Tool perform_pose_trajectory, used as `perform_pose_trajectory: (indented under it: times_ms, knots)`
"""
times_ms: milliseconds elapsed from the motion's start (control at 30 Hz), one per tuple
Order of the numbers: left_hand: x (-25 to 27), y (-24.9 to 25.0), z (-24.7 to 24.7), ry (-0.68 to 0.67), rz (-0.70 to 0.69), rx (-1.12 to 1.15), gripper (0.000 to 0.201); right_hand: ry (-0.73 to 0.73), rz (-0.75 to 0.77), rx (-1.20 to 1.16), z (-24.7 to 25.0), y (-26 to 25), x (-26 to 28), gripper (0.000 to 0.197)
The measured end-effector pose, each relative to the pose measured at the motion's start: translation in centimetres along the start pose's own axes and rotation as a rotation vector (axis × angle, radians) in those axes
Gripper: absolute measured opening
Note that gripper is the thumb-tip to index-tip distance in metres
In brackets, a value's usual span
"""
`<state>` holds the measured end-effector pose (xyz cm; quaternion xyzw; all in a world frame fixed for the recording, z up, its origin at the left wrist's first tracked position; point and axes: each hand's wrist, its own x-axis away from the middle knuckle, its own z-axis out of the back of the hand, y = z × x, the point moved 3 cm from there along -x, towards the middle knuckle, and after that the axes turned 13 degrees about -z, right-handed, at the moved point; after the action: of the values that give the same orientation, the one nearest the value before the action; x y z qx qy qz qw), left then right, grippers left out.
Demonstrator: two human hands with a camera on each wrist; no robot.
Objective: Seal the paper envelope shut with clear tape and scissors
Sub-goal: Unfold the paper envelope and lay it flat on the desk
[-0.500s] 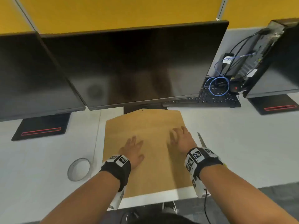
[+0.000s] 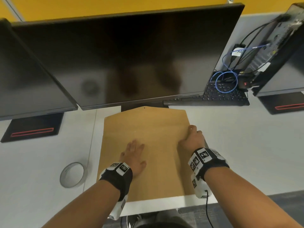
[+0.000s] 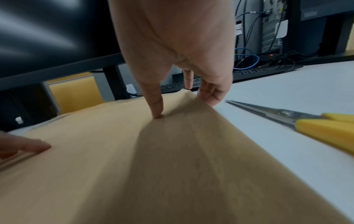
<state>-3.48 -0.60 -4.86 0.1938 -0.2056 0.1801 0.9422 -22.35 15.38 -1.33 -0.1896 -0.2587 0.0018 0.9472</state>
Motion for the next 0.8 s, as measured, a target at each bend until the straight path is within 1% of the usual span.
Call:
perform_pose_trajectory:
  times_ms: [67, 133, 167, 200, 333, 400, 467, 533, 600, 667, 700, 733, 800]
  knots:
    - [-0.1, 0.4, 0.2, 0.006, 0.008, 0.022, 0.075, -0.045, -0.046, -0.111, 0.8, 0.0, -0.4, 0.070]
    - [-0.1, 0.7, 0.4, 0.007, 0.017, 0.047, 0.077, -0.062, -0.060, -0.169, 1.2, 0.0, -0.5, 0.079]
    - [-0.1, 0.9, 0.5, 0.005, 0.022, 0.058, 0.078, -0.063, -0.053, -0.174, 1.4, -0.1, -0.5, 0.081]
    - [-0.2, 1.2, 0.6, 0.004, 0.028, 0.071, 0.079, -0.065, -0.036, -0.166, 1.6, -0.1, -0.4, 0.079]
    - [-0.4, 2.7, 1.6, -0.030, 0.041, 0.189, 0.083, -0.066, 0.016, -0.191, 2.7, -0.6, 0.3, 0.056]
    - [-0.5, 4.1, 2.6, -0.049, -0.018, 0.270, 0.082, -0.048, 0.042, -0.194, 3.4, -1.1, 0.9, 0.044]
    - [-0.5, 6.2, 4.0, -0.028, -0.091, 0.369, 0.081, -0.050, 0.074, -0.215, 3.9, -1.9, 1.5, 0.034]
    - [0.0, 8.6, 6.0, 0.011, -0.121, 0.521, 0.077, -0.045, 0.126, -0.261, 4.6, -2.8, 2.4, 0.024]
    - [0.7, 10.6, 8.0, 0.045, -0.119, 0.742, 0.072, -0.029, 0.198, -0.297, 5.4, -3.8, 3.5, 0.017]
    - [1.4, 11.9, 9.9, 0.082, -0.101, 0.944, 0.077, -0.017, 0.288, -0.301, 6.3, -4.7, 4.9, 0.009]
    - [1.8, 12.4, 10.7, 0.097, -0.093, 1.009, 0.076, -0.014, 0.334, -0.290, 6.8, -5.0, 5.6, 0.004]
    - [2.5, 12.9, 11.5, 0.116, -0.106, 1.051, 0.070, -0.016, 0.378, -0.283, 7.3, -5.2, 6.4, 0.002]
    - [3.4, 13.3, 12.7, 0.113, -0.132, 1.048, 0.055, -0.030, 0.446, -0.286, 8.0, -5.3, 8.0, 0.007]
